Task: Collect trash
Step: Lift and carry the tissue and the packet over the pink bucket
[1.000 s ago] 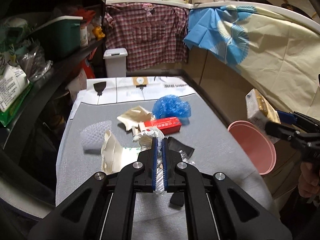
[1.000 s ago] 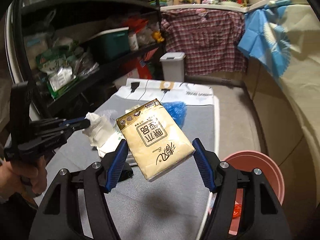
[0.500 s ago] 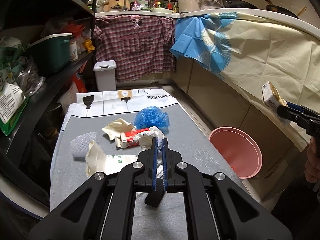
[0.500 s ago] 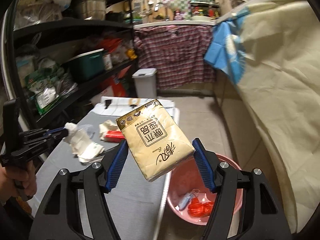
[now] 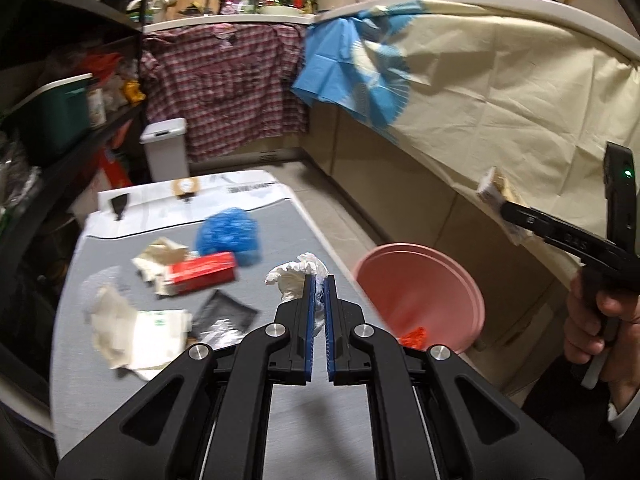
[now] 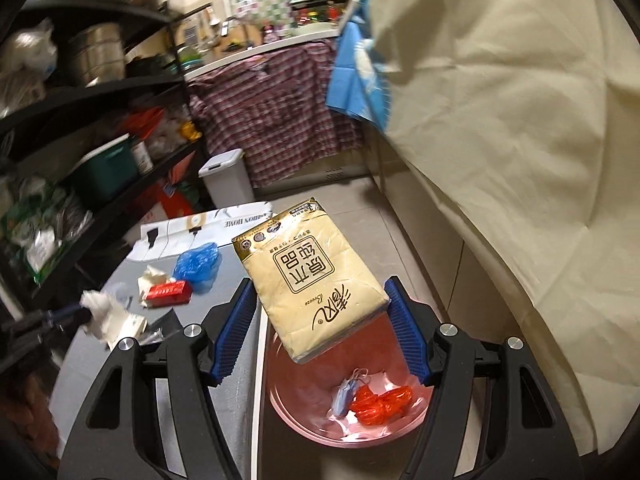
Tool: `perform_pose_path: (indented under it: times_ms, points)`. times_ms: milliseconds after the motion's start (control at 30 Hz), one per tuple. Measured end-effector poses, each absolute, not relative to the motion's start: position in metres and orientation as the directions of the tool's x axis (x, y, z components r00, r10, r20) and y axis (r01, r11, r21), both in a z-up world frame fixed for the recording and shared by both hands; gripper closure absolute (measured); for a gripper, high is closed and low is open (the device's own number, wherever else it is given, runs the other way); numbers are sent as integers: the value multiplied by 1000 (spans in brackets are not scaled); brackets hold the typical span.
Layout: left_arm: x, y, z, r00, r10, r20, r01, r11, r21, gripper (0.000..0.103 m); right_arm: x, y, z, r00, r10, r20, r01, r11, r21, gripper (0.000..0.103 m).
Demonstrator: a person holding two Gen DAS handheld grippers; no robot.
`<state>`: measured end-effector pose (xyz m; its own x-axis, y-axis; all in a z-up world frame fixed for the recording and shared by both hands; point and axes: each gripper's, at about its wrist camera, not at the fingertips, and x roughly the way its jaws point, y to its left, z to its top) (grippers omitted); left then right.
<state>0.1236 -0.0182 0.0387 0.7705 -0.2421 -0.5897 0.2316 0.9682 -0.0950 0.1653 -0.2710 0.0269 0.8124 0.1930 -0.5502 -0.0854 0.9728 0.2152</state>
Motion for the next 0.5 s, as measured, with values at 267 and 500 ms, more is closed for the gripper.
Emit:
perform_pose_path:
  times_ms: [267,500]
  points:
    - [147,-78,30,747,-312,-587,295,947,-128,98,177,-291,19,809,166,-564,-25,968,250,37]
    - [164,-111,19,724,-343,-599,339,932,-124,99,184,-298,13,799,146,-583,10,967,256,37]
